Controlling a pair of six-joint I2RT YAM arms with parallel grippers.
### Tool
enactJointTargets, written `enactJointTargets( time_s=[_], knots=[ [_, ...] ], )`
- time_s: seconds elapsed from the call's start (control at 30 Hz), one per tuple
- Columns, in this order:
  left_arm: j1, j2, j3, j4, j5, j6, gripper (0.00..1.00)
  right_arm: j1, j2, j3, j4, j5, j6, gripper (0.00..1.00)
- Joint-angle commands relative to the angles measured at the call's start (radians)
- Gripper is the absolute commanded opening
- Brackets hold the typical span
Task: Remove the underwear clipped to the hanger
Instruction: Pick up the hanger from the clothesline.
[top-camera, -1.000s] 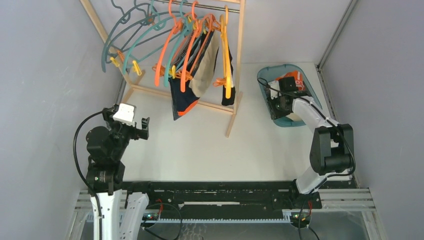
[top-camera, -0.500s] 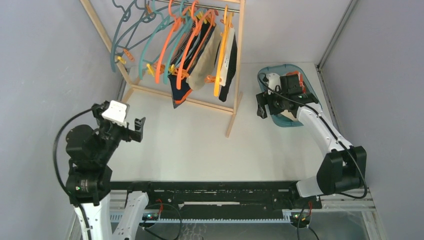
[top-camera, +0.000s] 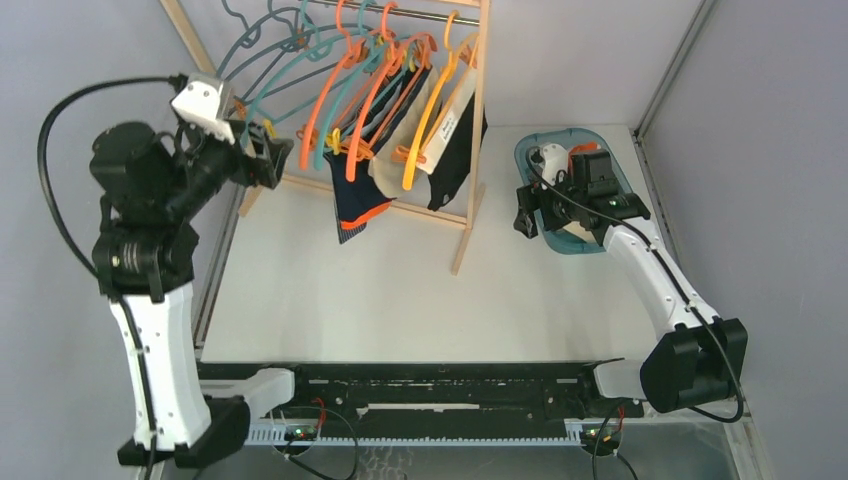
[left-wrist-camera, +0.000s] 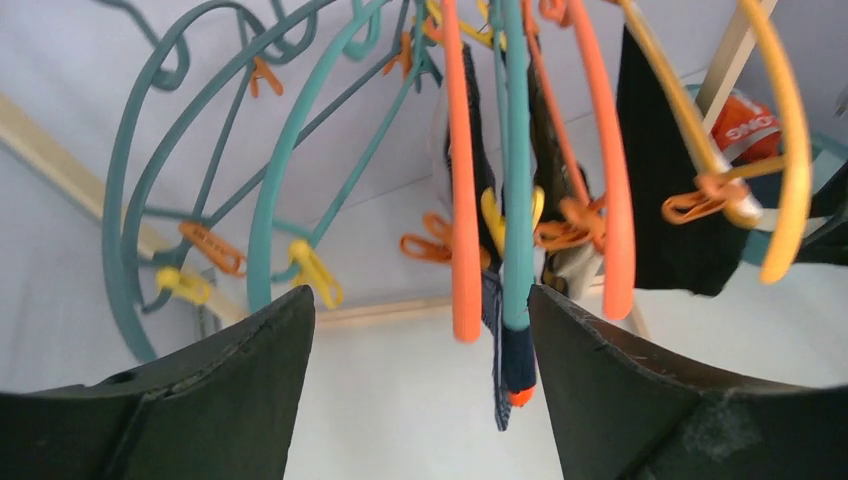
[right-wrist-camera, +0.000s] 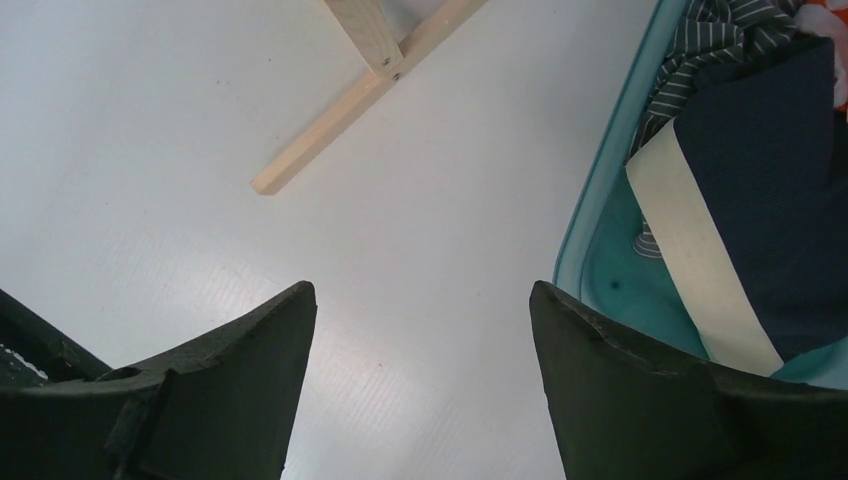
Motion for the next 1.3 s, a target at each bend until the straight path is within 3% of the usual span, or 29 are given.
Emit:
enactJointTargets(
  time_s=[0.0, 0.5, 1.07, 1.27],
  knots=[
    [-0.071, 0.106, 0.15, -0.025, -0.056, -0.048, 0.8, 0.002, -0.016, -0.005, 0.024, -0.01, -0.018, 0.78],
    [-0.16, 0.358, 0.379, 0.056, -0.08, -0.127, 0.61, -0.005, -0.02, -0.015, 0.018, -0.017, -0.034, 0.77],
    [-0.198, 0.477, 0.412, 0.081, -0.142, -0.123, 0.48, 0.005, -0.016, -0.016, 0.01, -0.014, -0.041, 0.76],
    [-0.205, 0.525, 0.424, 0.087, -0.141, -0.119, 0.47, 0.009, -0.015, -0.016, 0.009, -0.014, -0.046, 0.76]
  ],
)
